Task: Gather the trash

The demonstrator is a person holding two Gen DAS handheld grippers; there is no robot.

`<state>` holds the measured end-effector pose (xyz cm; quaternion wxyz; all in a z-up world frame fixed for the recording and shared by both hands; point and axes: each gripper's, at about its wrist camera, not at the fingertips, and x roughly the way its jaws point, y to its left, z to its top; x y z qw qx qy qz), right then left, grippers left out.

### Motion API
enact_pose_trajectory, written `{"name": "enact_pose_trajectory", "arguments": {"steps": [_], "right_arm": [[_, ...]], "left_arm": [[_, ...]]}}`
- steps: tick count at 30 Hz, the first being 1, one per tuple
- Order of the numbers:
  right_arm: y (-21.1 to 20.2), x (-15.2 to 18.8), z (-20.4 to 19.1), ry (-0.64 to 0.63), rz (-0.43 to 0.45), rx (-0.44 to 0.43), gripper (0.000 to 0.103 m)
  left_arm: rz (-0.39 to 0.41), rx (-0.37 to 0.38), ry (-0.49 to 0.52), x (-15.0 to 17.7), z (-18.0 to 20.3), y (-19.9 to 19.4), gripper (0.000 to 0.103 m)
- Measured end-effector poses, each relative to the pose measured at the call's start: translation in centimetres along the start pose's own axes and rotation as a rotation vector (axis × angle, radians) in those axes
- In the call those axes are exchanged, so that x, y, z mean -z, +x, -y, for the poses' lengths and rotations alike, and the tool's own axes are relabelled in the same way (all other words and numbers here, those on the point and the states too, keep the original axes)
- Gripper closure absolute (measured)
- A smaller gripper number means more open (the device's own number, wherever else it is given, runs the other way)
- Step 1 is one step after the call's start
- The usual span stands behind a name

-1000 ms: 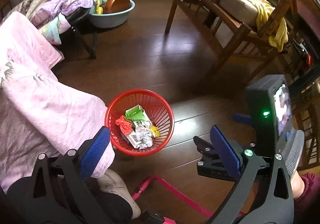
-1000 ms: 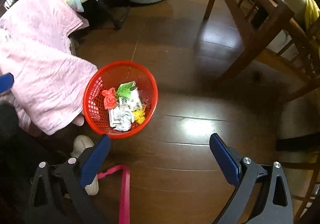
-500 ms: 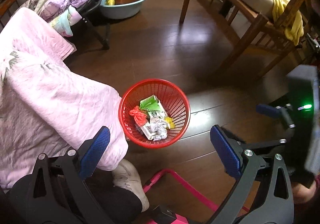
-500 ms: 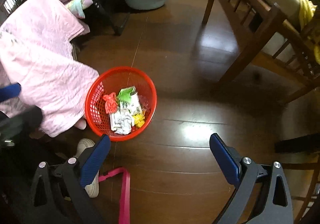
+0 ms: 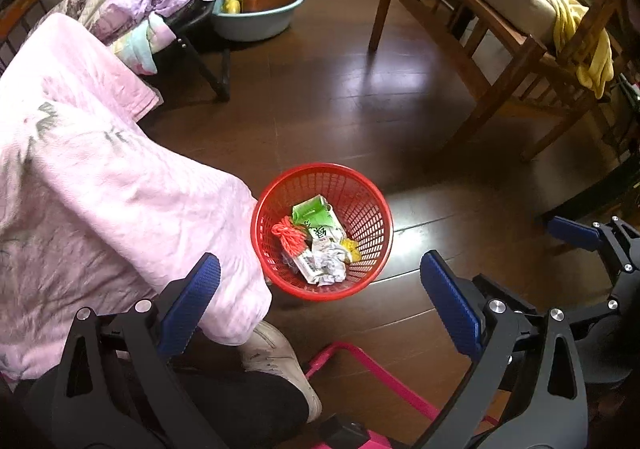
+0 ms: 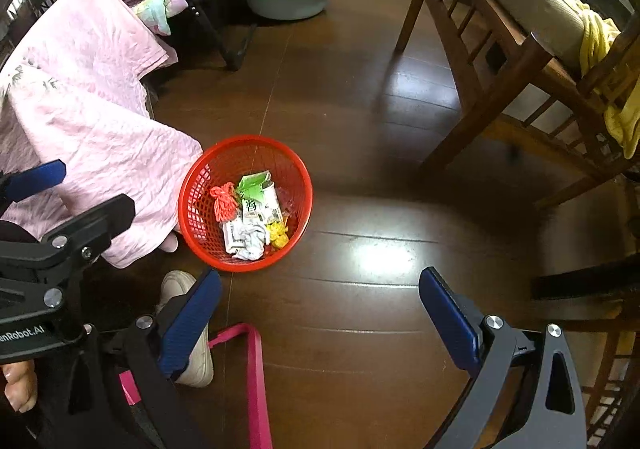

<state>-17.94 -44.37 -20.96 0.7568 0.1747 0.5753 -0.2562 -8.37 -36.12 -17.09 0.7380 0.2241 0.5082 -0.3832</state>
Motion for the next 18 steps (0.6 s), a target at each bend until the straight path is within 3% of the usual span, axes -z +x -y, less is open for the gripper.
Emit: {"name": "enact_pose_trajectory", "arguments": {"steps": [18], "right_arm": [[-0.2, 0.6, -1.5, -0.036, 0.009, -0.019, 0.006]], "left_arm": [[0.004, 0.007, 0.004, -0.6, 0.1, 0.8, 0.007]]}}
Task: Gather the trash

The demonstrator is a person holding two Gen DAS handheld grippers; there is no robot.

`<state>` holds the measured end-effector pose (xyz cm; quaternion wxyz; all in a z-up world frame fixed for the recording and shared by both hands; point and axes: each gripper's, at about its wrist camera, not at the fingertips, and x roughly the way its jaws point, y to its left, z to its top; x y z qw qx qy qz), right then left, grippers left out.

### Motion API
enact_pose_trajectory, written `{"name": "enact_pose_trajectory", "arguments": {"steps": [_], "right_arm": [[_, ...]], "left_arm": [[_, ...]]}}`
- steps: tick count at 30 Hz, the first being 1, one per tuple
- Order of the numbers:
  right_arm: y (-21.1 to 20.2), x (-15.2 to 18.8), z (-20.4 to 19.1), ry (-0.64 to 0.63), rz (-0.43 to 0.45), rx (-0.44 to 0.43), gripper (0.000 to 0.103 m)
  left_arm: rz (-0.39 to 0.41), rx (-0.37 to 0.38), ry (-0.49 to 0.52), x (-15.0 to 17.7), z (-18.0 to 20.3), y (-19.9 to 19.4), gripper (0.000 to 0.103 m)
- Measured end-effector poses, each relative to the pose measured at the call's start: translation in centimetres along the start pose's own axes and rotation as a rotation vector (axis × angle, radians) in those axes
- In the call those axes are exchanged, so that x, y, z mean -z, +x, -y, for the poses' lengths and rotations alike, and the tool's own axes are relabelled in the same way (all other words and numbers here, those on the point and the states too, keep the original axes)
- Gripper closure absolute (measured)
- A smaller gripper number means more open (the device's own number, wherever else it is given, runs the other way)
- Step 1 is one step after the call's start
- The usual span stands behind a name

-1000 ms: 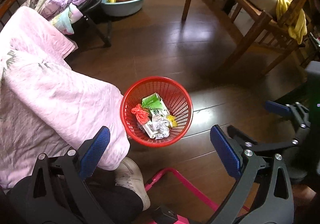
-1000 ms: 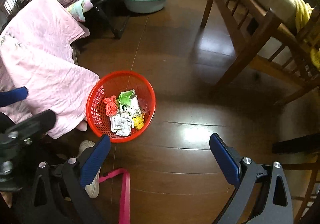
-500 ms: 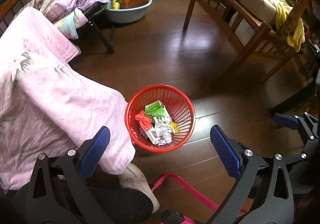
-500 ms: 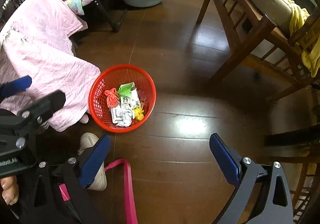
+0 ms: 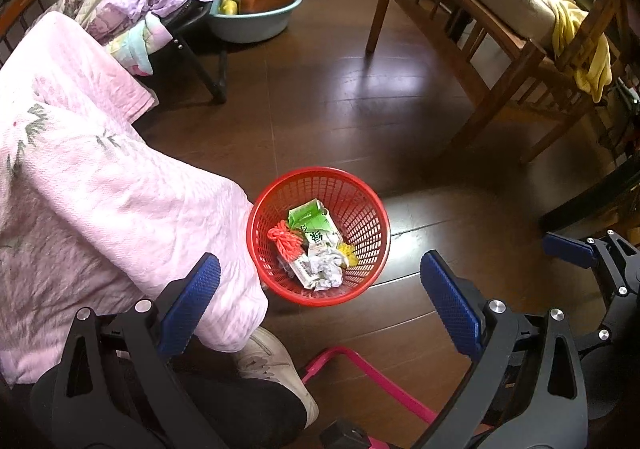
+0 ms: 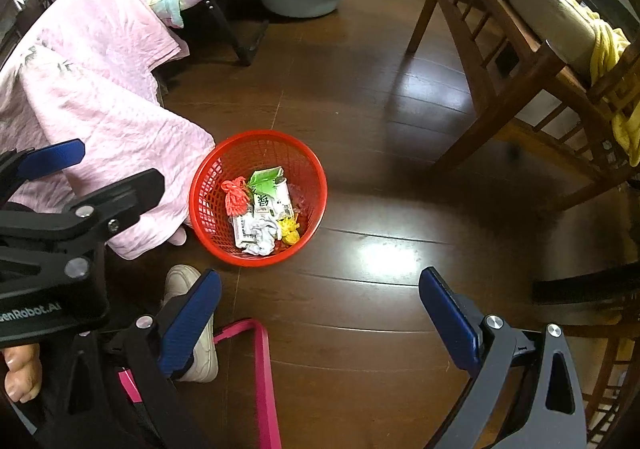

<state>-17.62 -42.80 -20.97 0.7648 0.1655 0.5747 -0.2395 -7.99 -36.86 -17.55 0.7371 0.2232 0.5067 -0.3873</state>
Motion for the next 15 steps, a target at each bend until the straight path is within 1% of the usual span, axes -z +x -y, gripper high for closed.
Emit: {"name": "enact_pose_trajectory", "arguments": {"steps": [15], "right_arm": [[-0.07, -0.03, -0.03, -0.002, 0.01, -0.019, 0.006]], "left_arm": [[0.003, -0.007, 0.008, 0.17, 0.16, 0.03, 0.007]]}}
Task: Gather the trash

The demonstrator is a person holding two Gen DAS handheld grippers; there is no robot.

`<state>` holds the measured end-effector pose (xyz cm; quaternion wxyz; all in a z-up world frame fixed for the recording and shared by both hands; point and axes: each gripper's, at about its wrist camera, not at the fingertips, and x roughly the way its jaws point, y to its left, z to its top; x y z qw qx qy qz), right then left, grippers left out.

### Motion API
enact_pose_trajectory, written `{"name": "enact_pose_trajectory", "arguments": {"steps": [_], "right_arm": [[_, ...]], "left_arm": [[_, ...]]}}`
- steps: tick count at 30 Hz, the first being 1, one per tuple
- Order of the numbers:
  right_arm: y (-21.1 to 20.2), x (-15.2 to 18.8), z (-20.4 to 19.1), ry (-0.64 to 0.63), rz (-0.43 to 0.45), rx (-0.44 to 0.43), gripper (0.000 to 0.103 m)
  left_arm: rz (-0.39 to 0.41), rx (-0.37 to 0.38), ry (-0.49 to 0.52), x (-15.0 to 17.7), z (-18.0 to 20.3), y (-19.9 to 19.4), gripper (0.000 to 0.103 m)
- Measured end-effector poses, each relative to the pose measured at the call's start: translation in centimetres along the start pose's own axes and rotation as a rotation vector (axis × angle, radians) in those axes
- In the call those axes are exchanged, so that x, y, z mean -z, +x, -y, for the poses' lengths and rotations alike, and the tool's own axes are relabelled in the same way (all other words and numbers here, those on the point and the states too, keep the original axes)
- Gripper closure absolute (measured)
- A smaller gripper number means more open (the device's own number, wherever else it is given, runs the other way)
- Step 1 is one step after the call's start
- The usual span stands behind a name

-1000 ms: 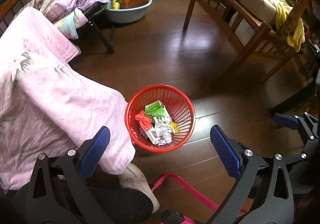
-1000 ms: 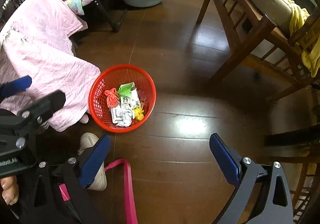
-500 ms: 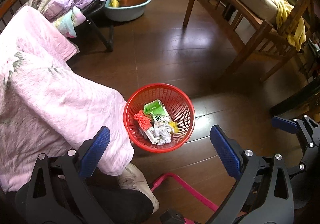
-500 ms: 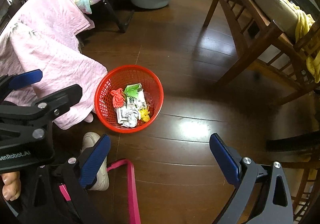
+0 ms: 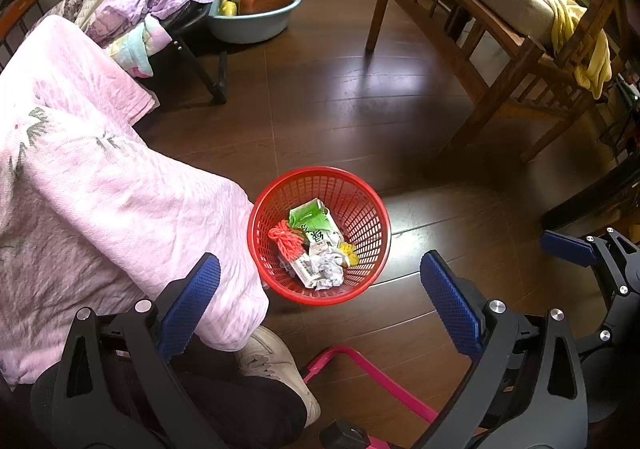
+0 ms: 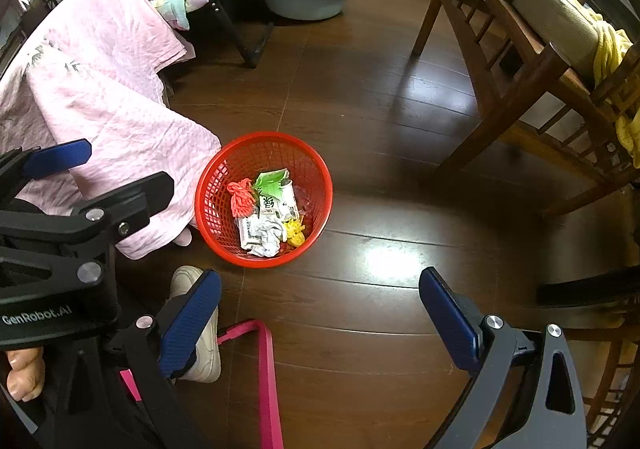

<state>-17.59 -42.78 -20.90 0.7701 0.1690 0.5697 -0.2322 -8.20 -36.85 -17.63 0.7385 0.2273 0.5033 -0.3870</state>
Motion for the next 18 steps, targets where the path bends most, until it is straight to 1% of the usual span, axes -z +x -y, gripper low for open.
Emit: {"name": "enact_pose_trajectory", "arguments": {"steps": [18], "right_arm": [[-0.22, -0.06, -0.22, -0.004, 0.006, -0.014, 0.006]], "left_arm": [[-0.003, -0.003, -0.005, 0.02, 0.06, -0.06, 0.007]]}}
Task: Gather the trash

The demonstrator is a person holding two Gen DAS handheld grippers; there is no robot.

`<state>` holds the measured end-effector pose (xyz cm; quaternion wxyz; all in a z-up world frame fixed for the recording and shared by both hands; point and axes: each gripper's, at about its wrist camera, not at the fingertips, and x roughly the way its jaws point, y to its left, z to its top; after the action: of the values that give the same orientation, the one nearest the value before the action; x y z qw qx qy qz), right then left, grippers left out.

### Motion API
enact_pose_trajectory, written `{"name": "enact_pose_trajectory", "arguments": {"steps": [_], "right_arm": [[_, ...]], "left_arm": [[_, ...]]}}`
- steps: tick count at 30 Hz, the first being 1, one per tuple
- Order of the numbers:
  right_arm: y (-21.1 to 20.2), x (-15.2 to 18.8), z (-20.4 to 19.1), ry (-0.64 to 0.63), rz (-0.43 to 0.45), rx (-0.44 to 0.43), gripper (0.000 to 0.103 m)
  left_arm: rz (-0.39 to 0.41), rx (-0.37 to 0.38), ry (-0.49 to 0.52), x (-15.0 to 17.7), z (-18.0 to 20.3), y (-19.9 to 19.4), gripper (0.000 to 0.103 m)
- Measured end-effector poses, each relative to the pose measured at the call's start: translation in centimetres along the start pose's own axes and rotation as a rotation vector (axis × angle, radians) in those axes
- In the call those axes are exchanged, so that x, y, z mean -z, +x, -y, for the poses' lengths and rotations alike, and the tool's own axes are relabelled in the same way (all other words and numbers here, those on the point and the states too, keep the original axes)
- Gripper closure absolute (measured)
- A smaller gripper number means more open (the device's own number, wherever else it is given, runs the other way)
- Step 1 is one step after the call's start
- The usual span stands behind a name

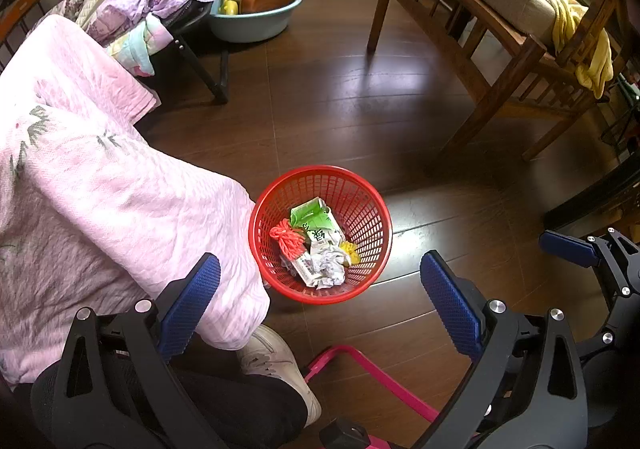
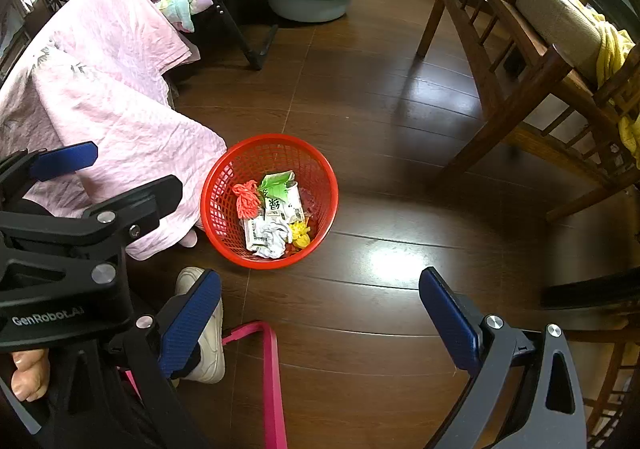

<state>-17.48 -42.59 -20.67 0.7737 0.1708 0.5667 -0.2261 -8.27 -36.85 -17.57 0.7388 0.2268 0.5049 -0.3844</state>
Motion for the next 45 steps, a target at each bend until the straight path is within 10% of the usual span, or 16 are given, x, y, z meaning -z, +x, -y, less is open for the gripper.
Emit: {"name": "enact_pose_trajectory", "arguments": {"steps": [45], "right_arm": [[-0.44, -0.21, -0.46, 0.003, 0.004, -0.009, 0.006]], "left_arm": [[-0.001, -0.002, 0.0, 0.0, 0.01, -0.01, 0.007]]}}
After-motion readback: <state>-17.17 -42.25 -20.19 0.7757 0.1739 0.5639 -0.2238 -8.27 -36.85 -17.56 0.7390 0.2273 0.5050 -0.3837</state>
